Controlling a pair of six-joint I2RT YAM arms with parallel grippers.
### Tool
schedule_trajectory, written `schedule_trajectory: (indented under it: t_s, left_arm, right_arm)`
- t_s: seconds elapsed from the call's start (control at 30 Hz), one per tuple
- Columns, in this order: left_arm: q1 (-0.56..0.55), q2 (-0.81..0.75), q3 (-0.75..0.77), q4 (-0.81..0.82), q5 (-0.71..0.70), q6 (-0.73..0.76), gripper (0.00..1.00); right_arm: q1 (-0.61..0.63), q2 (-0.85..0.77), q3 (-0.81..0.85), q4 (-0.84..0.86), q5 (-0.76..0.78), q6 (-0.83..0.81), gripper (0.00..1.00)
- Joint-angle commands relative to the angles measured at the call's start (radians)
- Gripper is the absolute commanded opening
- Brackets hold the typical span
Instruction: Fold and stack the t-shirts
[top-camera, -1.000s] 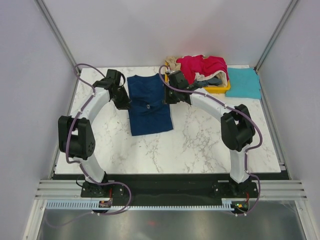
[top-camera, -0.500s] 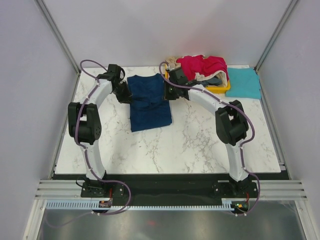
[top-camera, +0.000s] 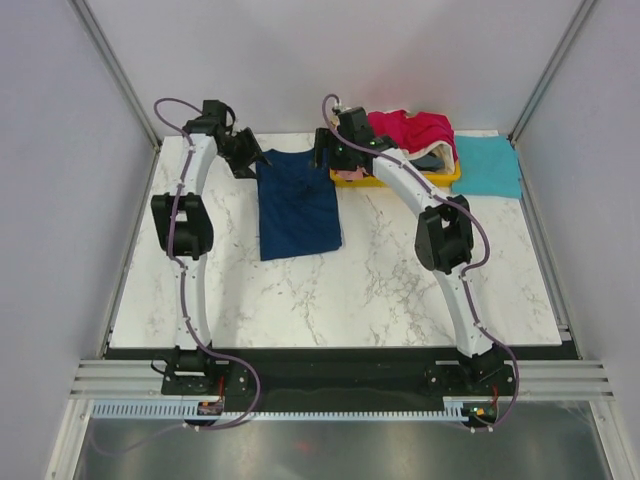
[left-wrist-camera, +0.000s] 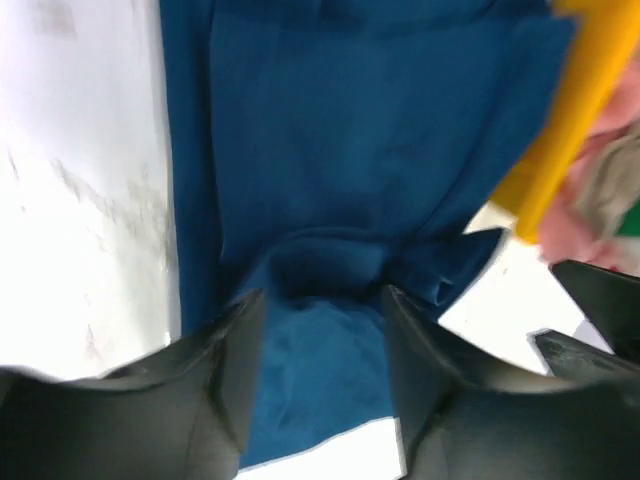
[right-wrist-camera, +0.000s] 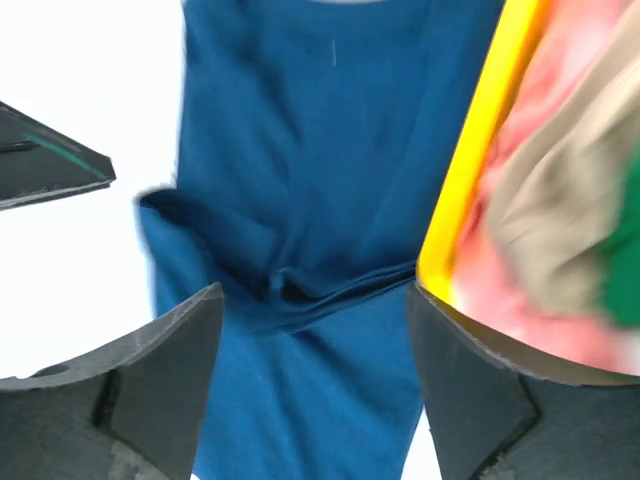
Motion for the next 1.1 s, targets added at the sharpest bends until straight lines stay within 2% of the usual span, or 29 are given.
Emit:
schedule_trajectory:
  t_s: [0.0, 0.07, 0.1, 0.23, 0.3, 0.33, 0.4, 0.43, 0.5, 0.53, 0.6, 0.73, 0.9, 0.97, 1.0, 1.07]
  left_arm:
    - [0.08, 0.051, 0.217, -0.084, 0.215, -0.053, 0.66]
    - [0.09, 0.0, 0.206, -0.059, 0.21, -0.036, 0.8]
    - [0.088, -0.027, 0.185, -0.055, 0.195, -0.029, 0.84]
    - [0.088, -0.173, -0.016, -0.048, 0.113, 0.005, 0.84]
    - [0.087, -0.294, -0.218, -0.004, 0.06, 0.013, 0.83]
    - [0.088, -0.348, -0.389, 0.026, 0.055, 0.008, 0.83]
    - [0.084, -0.505, -0.569, 0.165, 0.058, -0.01, 0.83]
    - [0.077, -0.55, -0.727, 0.213, 0.059, -0.028, 0.83]
    - [0.065, -0.668, -0.853, 0.307, 0.038, -0.039, 0.82]
    - [0.061, -0.695, -0.96, 0.332, 0.03, -0.053, 0.82]
    - [0.053, -0.745, -1.054, 0.41, 0.018, -0.064, 0.82]
    - [0.053, -0.814, -1.248, 0.526, 0.003, -0.117, 0.8]
    - [-0.019, -0.819, -1.334, 0.596, -0.036, -0.148, 0.79]
    - [-0.025, -0.818, -1.363, 0.631, -0.04, -0.16, 0.79]
    - [-0.027, -0.818, -1.372, 0.639, -0.042, -0.164, 0.79]
    - [-0.028, -0.81, -1.389, 0.657, -0.051, -0.168, 0.78]
  right_arm:
    - [-0.047, -0.021, 0.165, -0.04, -0.01, 0.012, 0.82]
    - [-0.053, -0.094, 0.098, -0.029, 0.0, 0.009, 0.83]
    - [-0.054, -0.127, 0.053, -0.005, 0.005, 0.0, 0.83]
    - [-0.053, -0.291, -0.255, 0.089, -0.019, 0.016, 0.84]
    - [-0.05, -0.378, -0.449, 0.156, -0.064, 0.033, 0.85]
    - [-0.045, -0.432, -0.584, 0.188, -0.078, 0.05, 0.85]
    - [-0.025, -0.475, -0.697, 0.259, -0.125, 0.058, 0.85]
    - [-0.019, -0.503, -0.784, 0.273, -0.136, 0.064, 0.85]
    - [-0.001, -0.523, -0.858, 0.313, -0.167, 0.07, 0.85]
    - [0.004, -0.538, -0.925, 0.327, -0.174, 0.075, 0.84]
    - [0.012, -0.549, -0.985, 0.382, -0.194, 0.088, 0.83]
    - [0.013, -0.512, -1.051, 0.437, -0.213, 0.101, 0.71]
    - [0.018, -0.463, -1.067, 0.5, -0.223, 0.113, 0.61]
    - [0.016, -0.442, -1.07, 0.511, -0.227, 0.116, 0.53]
    - [0.016, -0.437, -1.073, 0.514, -0.228, 0.118, 0.42]
    - [0.016, -0.437, -1.084, 0.517, -0.231, 0.116, 0.3]
